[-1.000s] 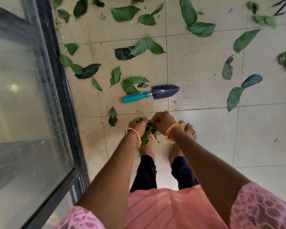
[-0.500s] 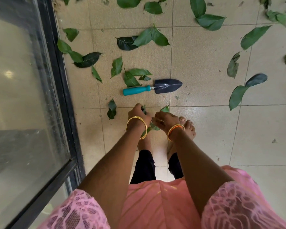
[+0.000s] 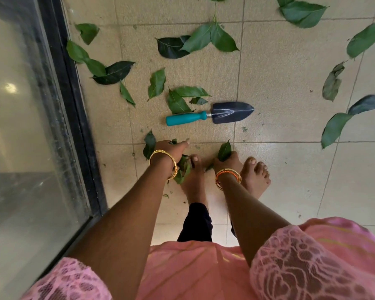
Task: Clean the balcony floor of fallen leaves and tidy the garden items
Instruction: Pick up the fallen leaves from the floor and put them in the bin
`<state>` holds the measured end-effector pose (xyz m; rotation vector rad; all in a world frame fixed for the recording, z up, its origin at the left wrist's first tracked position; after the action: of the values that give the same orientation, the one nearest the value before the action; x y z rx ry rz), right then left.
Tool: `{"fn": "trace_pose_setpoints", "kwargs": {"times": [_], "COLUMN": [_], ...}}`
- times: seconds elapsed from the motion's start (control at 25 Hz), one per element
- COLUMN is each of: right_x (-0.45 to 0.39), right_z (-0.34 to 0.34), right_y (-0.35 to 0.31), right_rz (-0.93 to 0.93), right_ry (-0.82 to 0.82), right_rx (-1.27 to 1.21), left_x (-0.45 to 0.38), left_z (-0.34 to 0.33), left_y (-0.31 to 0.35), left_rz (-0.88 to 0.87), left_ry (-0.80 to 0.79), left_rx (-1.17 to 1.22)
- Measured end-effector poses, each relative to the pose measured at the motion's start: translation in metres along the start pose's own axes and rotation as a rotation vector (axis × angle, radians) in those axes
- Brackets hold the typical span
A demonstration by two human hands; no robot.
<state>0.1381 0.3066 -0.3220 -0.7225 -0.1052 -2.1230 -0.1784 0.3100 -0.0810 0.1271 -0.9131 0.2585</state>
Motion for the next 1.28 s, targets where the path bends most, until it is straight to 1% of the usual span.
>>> {"fn": "trace_pose_setpoints", "kwargs": {"times": [0.04, 0.08, 0.12, 0.16, 0.2, 0.24, 0.28, 0.32, 0.36, 0.4, 0.44, 0.48, 0.56, 0.64, 0.68, 0.76, 0.8, 0.84, 0.88, 0.92, 1.0, 1.08, 1.16, 1.2, 1.24, 1.28], "right_x": [-0.02, -0.023, -0.01, 0.027, 0.071, 0.101, 0.107, 0.129, 0.132, 0.136, 0.144, 0.15, 0.167, 0.188, 0.196, 0.201, 0.204, 0.207, 0.212, 0.216, 0.226, 0.254, 0.284, 0.292, 0.297, 0.297], "right_z": [-0.03, -0.022, 0.006, 0.054, 0.108, 0.129, 0.143, 0.17, 0.165, 0.154, 0.163, 0.164, 0.167, 0.167, 0.165, 0.159, 0.155, 0.149, 0.141, 0.133, 0.109, 0.078, 0.049, 0.038, 0.029, 0.022], "right_y": [0.024, 0.01, -0.017, -0.064, -0.133, -0.157, -0.19, -0.221, -0.237, -0.236, -0.253, -0.265, -0.295, -0.316, -0.321, -0.323, -0.322, -0.321, -0.32, -0.318, -0.306, -0.282, -0.245, -0.231, -0.225, -0.224], "right_rz": [0.009, 0.079, -0.047, -0.069, -0.034, -0.003, 0.087, 0.108, 0.199, 0.196, 0.267, 0.297, 0.397, 0.481, 0.481, 0.385, 0.299, 0.253, 0.282, 0.405, 0.733, 1.127, 1.528, 1.657, 1.712, 1.713], "right_ry": [-0.076, -0.002, -0.071, -0.154, -0.272, -0.341, -0.352, -0.373, -0.393, -0.429, -0.443, -0.454, -0.496, -0.574, -0.623, -0.685, -0.717, -0.742, -0.767, -0.757, -0.697, -0.701, -0.739, -0.731, -0.702, -0.675], "right_rx": [-0.007, 0.009, -0.071, -0.027, -0.04, 0.003, -0.034, 0.017, -0.003, 0.003, 0.049, 0.093, 0.13, 0.167, 0.163, 0.084, 0.004, -0.04, -0.025, 0.084, 0.352, 0.644, 0.92, 0.984, 0.99, 0.974], "left_x": [-0.001, -0.001, 0.002, 0.008, 0.013, 0.019, 0.025, 0.03, 0.035, 0.039, 0.041, 0.04, 0.041, 0.042, 0.041, 0.033, 0.027, 0.019, 0.012, 0.005, -0.01, -0.029, -0.047, -0.057, -0.066, -0.072], "left_z": [0.002, 0.004, 0.005, 0.007, 0.007, 0.009, 0.01, 0.013, 0.018, 0.021, 0.026, 0.029, 0.041, 0.053, 0.056, 0.063, 0.068, 0.074, 0.079, 0.083, 0.089, 0.09, 0.085, 0.079, 0.074, 0.07], "left_y": [-0.004, -0.008, -0.009, -0.008, -0.009, -0.01, -0.008, -0.006, -0.005, -0.004, -0.003, -0.002, 0.003, 0.011, 0.012, 0.011, 0.006, -0.004, -0.014, -0.028, -0.061, -0.104, -0.14, -0.155, -0.169, -0.179], "left_rz": [0.051, 0.101, 0.142, 0.176, 0.22, 0.266, 0.304, 0.326, 0.337, 0.34, 0.334, 0.317, 0.245, 0.163, 0.14, 0.115, 0.121, 0.143, 0.168, 0.198, 0.271, 0.38, 0.437, 0.456, 0.474, 0.484], "left_ry": [0.002, 0.005, -0.006, -0.018, -0.037, -0.051, -0.064, -0.072, -0.074, -0.078, -0.08, -0.078, -0.067, -0.081, -0.096, -0.086, -0.056, -0.011, 0.03, 0.056, 0.09, 0.112, 0.101, 0.096, 0.098, 0.098], "left_rx": [0.066, 0.12, 0.155, 0.181, 0.221, 0.267, 0.313, 0.353, 0.374, 0.385, 0.393, 0.387, 0.333, 0.304, 0.3, 0.348, 0.384, 0.418, 0.447, 0.478, 0.535, 0.568, 0.57, 0.579, 0.589, 0.598]}}
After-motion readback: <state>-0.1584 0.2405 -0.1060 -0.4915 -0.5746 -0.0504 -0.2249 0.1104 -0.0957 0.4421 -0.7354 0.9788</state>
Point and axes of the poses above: each hand's wrist, its own x-axis away from the middle knuckle, its own z-axis out of the back of the hand, y = z × x, the point moved 10 cm from there along -x, towards the middle knuckle, and after that the axes turned 15 degrees about y, right-handed, at the moved point
